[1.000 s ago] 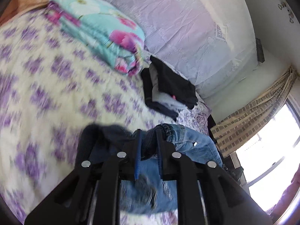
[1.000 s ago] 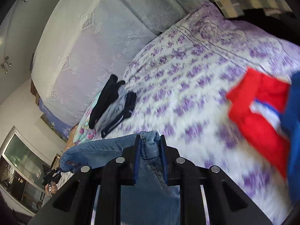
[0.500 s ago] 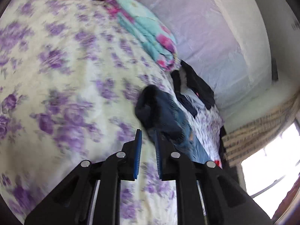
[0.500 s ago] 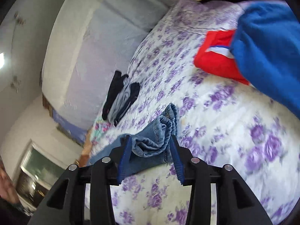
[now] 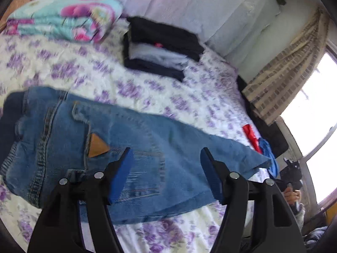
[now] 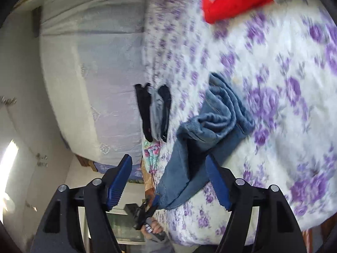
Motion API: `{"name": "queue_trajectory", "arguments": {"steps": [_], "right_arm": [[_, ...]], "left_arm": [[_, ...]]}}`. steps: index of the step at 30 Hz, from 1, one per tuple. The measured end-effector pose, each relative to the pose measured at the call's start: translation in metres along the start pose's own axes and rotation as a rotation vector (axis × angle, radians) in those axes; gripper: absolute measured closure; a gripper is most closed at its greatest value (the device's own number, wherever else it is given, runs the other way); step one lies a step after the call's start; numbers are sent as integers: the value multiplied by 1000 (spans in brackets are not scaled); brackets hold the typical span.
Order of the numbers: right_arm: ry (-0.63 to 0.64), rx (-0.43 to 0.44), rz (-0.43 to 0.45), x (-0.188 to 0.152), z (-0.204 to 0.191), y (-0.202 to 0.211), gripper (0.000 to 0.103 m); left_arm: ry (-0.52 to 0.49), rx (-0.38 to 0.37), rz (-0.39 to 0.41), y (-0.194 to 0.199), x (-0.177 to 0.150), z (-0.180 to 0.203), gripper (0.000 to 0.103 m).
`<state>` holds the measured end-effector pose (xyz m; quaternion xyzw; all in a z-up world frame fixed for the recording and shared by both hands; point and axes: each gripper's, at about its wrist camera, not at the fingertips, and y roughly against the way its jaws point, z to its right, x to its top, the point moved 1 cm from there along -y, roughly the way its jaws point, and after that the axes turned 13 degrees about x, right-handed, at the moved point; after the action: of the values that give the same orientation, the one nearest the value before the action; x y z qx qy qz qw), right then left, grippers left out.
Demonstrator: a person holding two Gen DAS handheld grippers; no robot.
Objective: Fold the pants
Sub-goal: 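Lower the jeans flat onto the bed with both grippers, then release the waistband with the left gripper while the right gripper holds the hem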
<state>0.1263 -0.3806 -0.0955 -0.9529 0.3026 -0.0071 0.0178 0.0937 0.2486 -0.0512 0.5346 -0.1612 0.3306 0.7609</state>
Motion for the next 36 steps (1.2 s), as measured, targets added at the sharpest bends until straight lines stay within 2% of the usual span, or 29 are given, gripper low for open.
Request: {"name": "queue_trajectory", "arguments": {"steps": [3,5,7,9,11,12,15,18,20,23,26,27,28,29,30,32,33,36], "right_arm": [[-120,-29,14,2,11,-10,30],[-140,-110,66,7,11,-13,30],[-199,-144,126,10,13,-12,30],[-188,-187,149,14,8,-15,31],[-119,-231,150,16,0,-20,51],[-78,-246,138,16,-4,-24,72],[-20,-290,144,9,0,-21,77],[-1,-266,167,6,4,-15,79],[60,-248,155,11,-10,-19,79],[235,-204,130,30,-61,-39,80],[466,-151,71,38,-113,-57,80],[519,-152,36,38,-115,-59,80],[559,-197,-11,40,-106,-56,79],[545,-262,-17,42,-89,-52,76],[464,-352,-24,46,-56,-41,68],[250,-436,2,51,1,-11,67],[184,-402,58,49,17,11,67],[207,-273,108,37,5,36,67]], "left_arm": [[15,-15,0,-9,-8,-14,40],[10,-23,11,-3,-12,-19,40],[6,-44,7,-1,-13,-22,40],[-4,-60,11,1,-19,-24,40],[-18,-67,18,2,-24,-25,40],[-25,-69,24,2,-25,-26,40],[-40,-79,39,3,-28,-26,40],[-37,-107,47,3,-29,-29,40],[-25,-130,46,4,-28,-32,40],[-2,-165,36,3,-27,-37,40],[16,-198,33,5,-27,-42,40],[25,-208,34,6,-27,-44,40],[36,-218,33,7,-27,-46,40],[49,-235,27,7,-28,-49,40],[58,-245,21,8,-28,-51,40],[67,-255,11,11,-29,-53,40],[69,-256,3,12,-29,-54,40],[74,-243,-24,17,-27,-52,38]]}}
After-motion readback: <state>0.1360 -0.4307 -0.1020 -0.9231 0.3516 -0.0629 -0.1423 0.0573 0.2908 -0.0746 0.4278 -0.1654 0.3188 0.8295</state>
